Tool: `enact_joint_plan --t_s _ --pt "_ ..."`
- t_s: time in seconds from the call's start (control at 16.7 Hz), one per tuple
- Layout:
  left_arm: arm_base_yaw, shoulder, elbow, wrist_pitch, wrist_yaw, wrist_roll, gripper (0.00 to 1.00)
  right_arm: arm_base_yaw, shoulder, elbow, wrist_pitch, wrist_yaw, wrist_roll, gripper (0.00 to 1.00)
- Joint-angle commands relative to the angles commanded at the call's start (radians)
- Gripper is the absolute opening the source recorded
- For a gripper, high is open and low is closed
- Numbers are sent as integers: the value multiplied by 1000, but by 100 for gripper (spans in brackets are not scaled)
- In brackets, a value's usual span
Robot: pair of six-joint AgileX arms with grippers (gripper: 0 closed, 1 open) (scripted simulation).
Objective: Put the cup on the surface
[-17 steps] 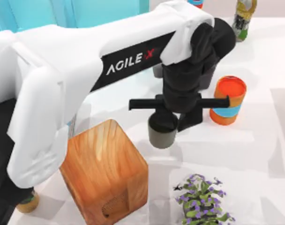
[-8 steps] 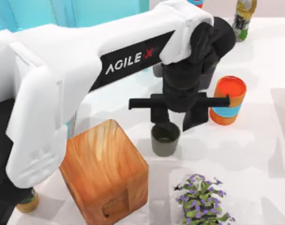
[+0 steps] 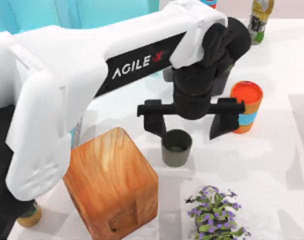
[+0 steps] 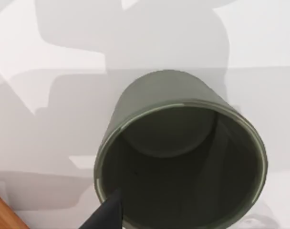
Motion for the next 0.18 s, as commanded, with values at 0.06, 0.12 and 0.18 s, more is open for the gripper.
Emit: enact_joint_plan --t_s 0.06,0.12,0.18 --pt "0 0 0 0 0 0 100 0 0 0 0 0 0 100" --pt "0 0 0 0 0 0 100 0 0 0 0 0 0 100" --pt "0 0 0 0 0 0 100 0 0 0 0 0 0 100"
